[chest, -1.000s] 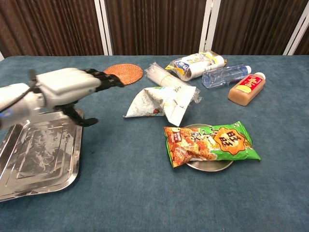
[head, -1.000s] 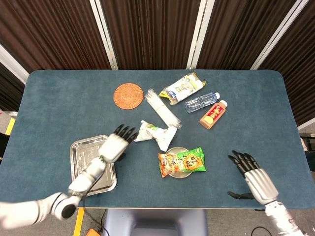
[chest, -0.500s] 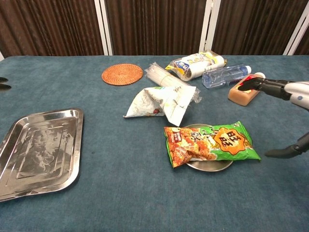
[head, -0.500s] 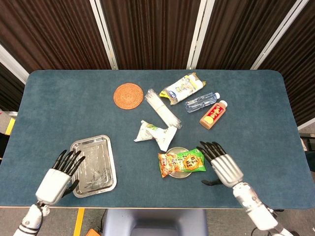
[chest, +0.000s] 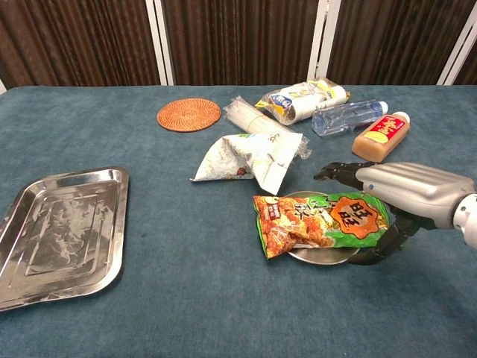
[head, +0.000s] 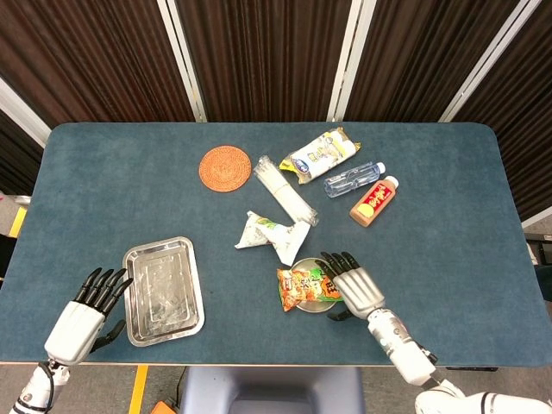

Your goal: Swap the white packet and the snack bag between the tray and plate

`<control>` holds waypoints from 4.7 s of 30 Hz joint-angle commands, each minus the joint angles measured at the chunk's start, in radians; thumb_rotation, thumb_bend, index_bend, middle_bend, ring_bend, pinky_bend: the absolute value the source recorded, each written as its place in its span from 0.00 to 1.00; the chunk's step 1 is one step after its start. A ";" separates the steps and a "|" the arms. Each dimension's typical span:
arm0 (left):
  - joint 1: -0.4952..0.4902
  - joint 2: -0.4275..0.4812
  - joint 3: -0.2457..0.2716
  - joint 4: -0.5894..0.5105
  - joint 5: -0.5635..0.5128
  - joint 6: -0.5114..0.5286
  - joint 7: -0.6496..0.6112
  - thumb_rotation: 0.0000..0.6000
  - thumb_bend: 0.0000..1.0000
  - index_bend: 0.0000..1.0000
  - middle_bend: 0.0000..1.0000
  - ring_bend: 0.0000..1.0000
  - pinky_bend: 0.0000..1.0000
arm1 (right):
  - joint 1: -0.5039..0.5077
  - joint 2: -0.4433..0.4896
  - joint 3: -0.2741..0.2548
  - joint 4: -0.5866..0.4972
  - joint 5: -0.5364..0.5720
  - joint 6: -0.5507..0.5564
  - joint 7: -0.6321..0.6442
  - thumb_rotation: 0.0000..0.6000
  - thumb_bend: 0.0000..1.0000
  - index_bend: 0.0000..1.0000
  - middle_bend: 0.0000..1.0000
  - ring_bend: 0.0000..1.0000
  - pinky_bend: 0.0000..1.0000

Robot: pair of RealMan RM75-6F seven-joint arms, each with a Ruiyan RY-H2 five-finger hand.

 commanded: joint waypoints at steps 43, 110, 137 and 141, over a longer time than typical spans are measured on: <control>0.035 0.014 -0.083 -0.016 -0.009 -0.068 0.001 1.00 0.36 0.00 0.00 0.00 0.03 | 0.057 -0.036 -0.012 0.017 -0.027 0.180 0.034 1.00 0.41 0.81 0.69 0.69 0.80; 0.028 0.042 -0.147 -0.005 -0.099 -0.162 -0.064 1.00 0.36 0.00 0.00 0.00 0.04 | 0.718 -0.453 0.371 0.460 0.856 0.036 -0.436 1.00 0.19 0.00 0.00 0.00 0.00; 0.023 0.047 -0.154 -0.007 -0.128 -0.194 -0.052 1.00 0.37 0.00 0.00 0.00 0.03 | 0.722 -0.594 0.314 0.799 0.650 -0.023 -0.209 1.00 0.24 0.70 0.65 0.68 0.83; 0.025 0.049 -0.153 -0.010 -0.125 -0.189 -0.050 1.00 0.37 0.00 0.00 0.00 0.03 | 0.709 -0.594 0.313 0.799 0.627 -0.010 -0.200 1.00 0.30 0.78 0.71 0.75 0.88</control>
